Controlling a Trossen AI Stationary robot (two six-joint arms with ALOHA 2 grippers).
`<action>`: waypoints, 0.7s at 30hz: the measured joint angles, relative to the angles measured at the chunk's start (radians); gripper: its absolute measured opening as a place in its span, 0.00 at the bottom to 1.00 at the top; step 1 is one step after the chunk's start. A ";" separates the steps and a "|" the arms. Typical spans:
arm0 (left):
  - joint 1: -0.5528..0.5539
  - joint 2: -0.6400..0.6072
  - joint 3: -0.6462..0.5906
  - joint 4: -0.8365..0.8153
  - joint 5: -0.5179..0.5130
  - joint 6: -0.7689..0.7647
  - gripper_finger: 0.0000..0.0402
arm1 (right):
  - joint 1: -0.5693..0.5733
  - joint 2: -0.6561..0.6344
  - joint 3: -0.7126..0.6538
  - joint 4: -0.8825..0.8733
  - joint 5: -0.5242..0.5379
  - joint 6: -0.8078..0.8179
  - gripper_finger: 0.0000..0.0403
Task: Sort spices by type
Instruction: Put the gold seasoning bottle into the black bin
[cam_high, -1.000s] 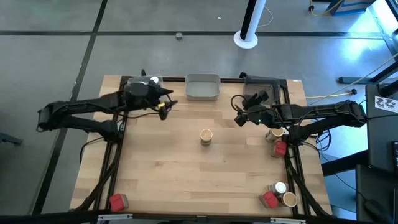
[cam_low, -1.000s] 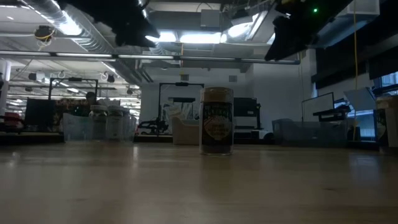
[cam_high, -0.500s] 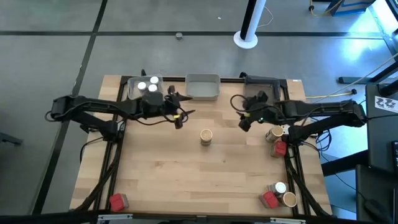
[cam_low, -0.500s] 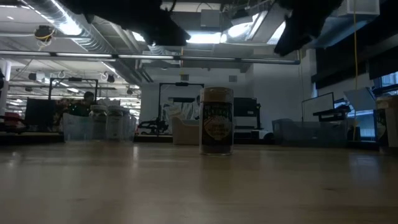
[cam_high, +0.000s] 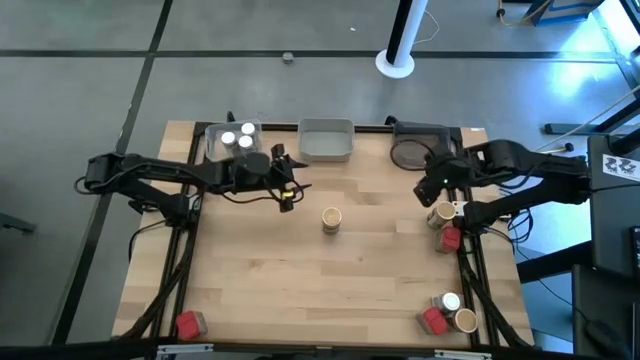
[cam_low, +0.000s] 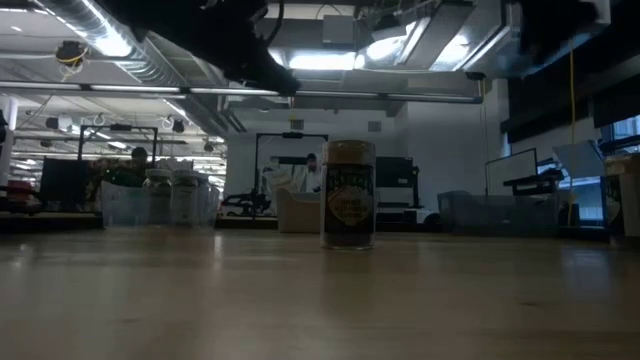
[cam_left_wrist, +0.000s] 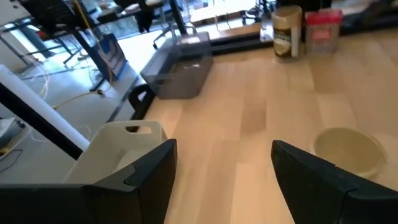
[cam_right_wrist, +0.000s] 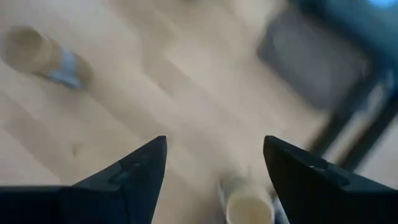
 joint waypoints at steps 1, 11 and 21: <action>-0.002 0.000 0.000 -0.008 0.000 0.002 0.61 | 0.000 0.000 -0.010 -0.033 -0.024 0.037 0.67; -0.007 0.000 0.000 -0.020 0.000 0.008 0.61 | 0.000 0.028 -0.165 -0.036 -0.143 0.154 0.67; -0.007 0.000 0.000 -0.019 0.000 0.006 0.61 | -0.039 0.067 -0.337 -0.039 -0.241 0.171 0.78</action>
